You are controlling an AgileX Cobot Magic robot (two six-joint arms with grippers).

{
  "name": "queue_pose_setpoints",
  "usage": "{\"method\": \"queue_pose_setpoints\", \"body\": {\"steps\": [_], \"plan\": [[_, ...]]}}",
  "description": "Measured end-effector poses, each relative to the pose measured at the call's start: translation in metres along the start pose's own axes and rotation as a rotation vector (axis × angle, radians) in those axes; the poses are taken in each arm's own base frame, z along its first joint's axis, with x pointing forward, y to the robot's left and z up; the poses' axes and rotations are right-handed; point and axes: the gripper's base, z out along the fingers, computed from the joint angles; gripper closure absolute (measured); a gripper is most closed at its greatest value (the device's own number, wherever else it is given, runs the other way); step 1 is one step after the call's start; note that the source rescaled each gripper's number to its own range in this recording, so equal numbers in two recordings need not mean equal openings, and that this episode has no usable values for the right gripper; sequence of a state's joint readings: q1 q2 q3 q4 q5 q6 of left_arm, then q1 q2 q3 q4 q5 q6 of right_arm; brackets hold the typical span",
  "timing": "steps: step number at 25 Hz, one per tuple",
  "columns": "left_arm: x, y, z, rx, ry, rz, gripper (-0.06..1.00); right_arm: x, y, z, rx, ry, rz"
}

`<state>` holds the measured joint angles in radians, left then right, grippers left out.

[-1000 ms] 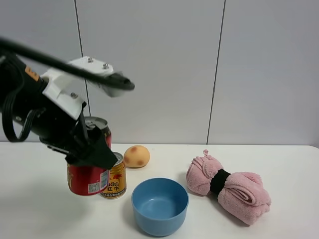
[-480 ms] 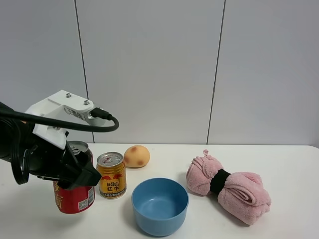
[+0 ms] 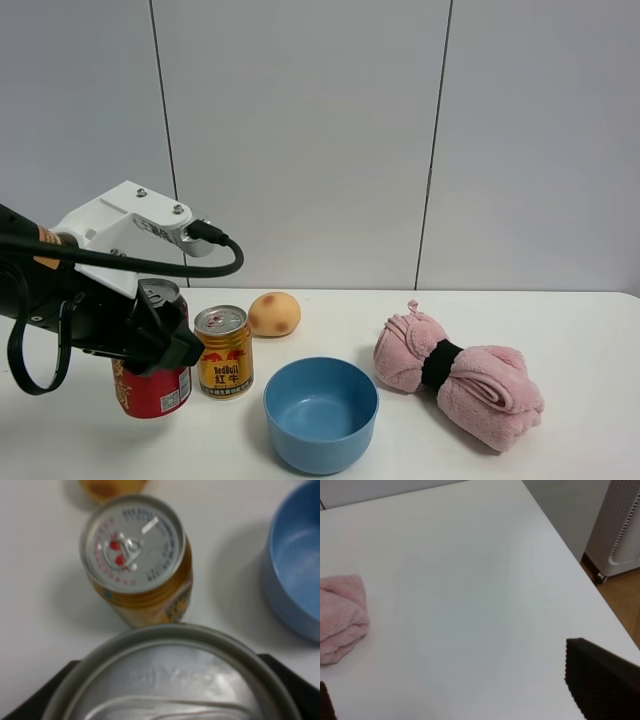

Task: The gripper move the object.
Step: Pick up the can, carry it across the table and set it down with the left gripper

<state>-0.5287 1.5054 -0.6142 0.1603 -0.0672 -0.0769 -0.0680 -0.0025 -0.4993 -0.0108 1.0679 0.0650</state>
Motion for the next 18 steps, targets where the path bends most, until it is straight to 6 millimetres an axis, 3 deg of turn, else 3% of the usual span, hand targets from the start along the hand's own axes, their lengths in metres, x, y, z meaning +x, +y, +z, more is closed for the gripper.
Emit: {"method": "queue_pose_setpoints", "body": {"steps": [3, 10, 18], "plan": [[0.001, -0.003, 0.003, 0.026, -0.036, -0.021, 0.94, 0.000, 0.000, 0.000, 0.000, 0.000, 0.000], [0.029, -0.017, 0.019, 0.166, -0.035, -0.056, 0.94, 0.000, 0.000, 0.000, 0.000, 0.000, 0.000], [0.033, -0.022, 0.026, 0.216, -0.033, -0.062, 0.94, 0.000, 0.000, 0.000, 0.000, 0.000, 0.000]]}}
